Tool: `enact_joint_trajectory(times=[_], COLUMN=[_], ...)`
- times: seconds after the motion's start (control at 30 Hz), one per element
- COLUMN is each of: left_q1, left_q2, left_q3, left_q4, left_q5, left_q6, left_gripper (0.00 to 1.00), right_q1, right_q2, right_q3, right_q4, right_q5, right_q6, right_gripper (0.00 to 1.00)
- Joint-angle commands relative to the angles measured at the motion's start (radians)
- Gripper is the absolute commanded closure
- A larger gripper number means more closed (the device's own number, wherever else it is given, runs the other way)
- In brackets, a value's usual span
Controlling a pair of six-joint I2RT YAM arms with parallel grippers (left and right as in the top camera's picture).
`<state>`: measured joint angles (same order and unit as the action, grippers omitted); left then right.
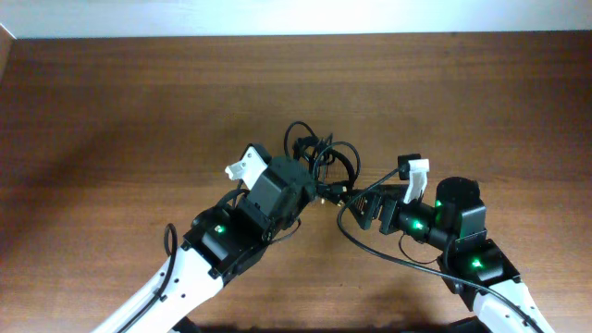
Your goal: Untangle cables
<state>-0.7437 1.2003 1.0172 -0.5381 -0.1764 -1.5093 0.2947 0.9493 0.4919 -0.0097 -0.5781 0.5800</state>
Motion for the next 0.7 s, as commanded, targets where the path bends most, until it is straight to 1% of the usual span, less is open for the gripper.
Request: enact_joint_trajectory(times=[0.0, 0.07, 0.23, 0.27, 0.37, 0.53, 0.67], left_q1=[-0.002, -0.002, -0.002, -0.002, -0.002, 0.002, 0.029], left_q2=[-0.022, -0.022, -0.022, -0.022, -0.022, -0.023, -0.023], left_q3=[0.014, 0.014, 0.014, 0.014, 0.014, 0.014, 0.014], left_q4=[0.016, 0.05, 0.134, 0.15, 0.194, 0.194, 0.188], left_q5=[0.043, 0.087, 0.087, 0.093, 0.131, 0.133, 0.132], left_q6=[-0.028, -0.097, -0.103, -0.106, -0.128, -0.129, -0.128], left_gripper=[1.0, 1.0, 1.0, 0.97, 0.99, 1.0, 1.0], right_q1=[0.006, 0.006, 0.006, 0.006, 0.006, 0.006, 0.005], right_q2=[0.002, 0.002, 0.002, 0.002, 0.002, 0.002, 0.002], right_q3=[0.007, 0.007, 0.007, 0.007, 0.007, 0.007, 0.007], right_q4=[0.01, 0.01, 0.006, 0.006, -0.003, -0.022, -0.035], right_q5=[-0.027, -0.027, -0.027, -0.023, -0.013, 0.018, 0.031], right_q6=[0.0, 0.0, 0.0, 0.0, -0.001, -0.005, -0.005], right_gripper=[0.01, 0.01, 0.01, 0.01, 0.01, 0.01, 0.01])
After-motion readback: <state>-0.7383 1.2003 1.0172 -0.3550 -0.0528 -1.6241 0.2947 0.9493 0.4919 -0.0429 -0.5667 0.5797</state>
